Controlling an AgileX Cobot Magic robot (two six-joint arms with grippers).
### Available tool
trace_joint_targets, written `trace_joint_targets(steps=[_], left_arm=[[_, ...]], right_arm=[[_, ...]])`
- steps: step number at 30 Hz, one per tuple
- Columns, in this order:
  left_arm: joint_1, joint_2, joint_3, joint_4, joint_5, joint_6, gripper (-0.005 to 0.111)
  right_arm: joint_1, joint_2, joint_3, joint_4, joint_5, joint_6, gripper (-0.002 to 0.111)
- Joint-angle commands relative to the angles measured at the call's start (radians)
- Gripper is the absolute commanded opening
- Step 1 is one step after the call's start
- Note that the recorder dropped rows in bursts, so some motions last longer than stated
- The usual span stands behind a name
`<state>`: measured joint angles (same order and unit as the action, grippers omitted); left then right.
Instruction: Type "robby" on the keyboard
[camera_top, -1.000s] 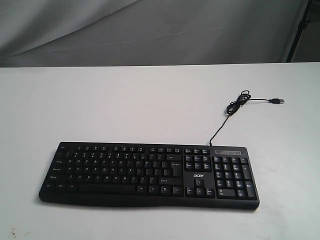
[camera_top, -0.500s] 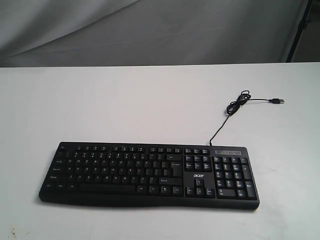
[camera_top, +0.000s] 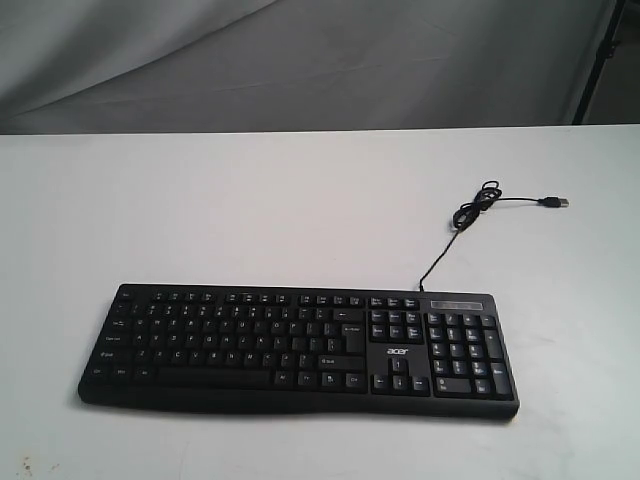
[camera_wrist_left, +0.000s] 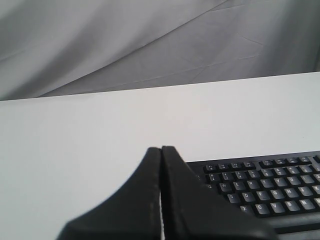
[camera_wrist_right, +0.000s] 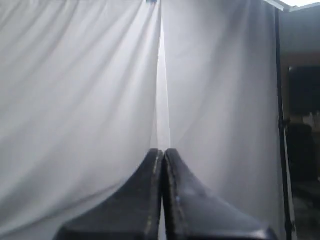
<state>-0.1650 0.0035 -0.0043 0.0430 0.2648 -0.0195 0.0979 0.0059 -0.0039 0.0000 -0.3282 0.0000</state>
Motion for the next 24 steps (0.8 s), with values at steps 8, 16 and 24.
trace_joint_targets(steps=[8,16,24], left_arm=[[-0.006,-0.003,0.004,0.005,-0.005,-0.003,0.0],[-0.006,-0.003,0.004,0.005,-0.005,-0.003,0.0],[-0.006,-0.003,0.004,0.005,-0.005,-0.003,0.0]], right_arm=[[-0.008,-0.006,-0.011,-0.039,-0.258,0.574,0.0],[0.027,0.244,-0.355,-0.773,-0.104,1.148,0.0],[0.042,0.967,-0.884,-1.624,-0.611,1.702,0.0]])
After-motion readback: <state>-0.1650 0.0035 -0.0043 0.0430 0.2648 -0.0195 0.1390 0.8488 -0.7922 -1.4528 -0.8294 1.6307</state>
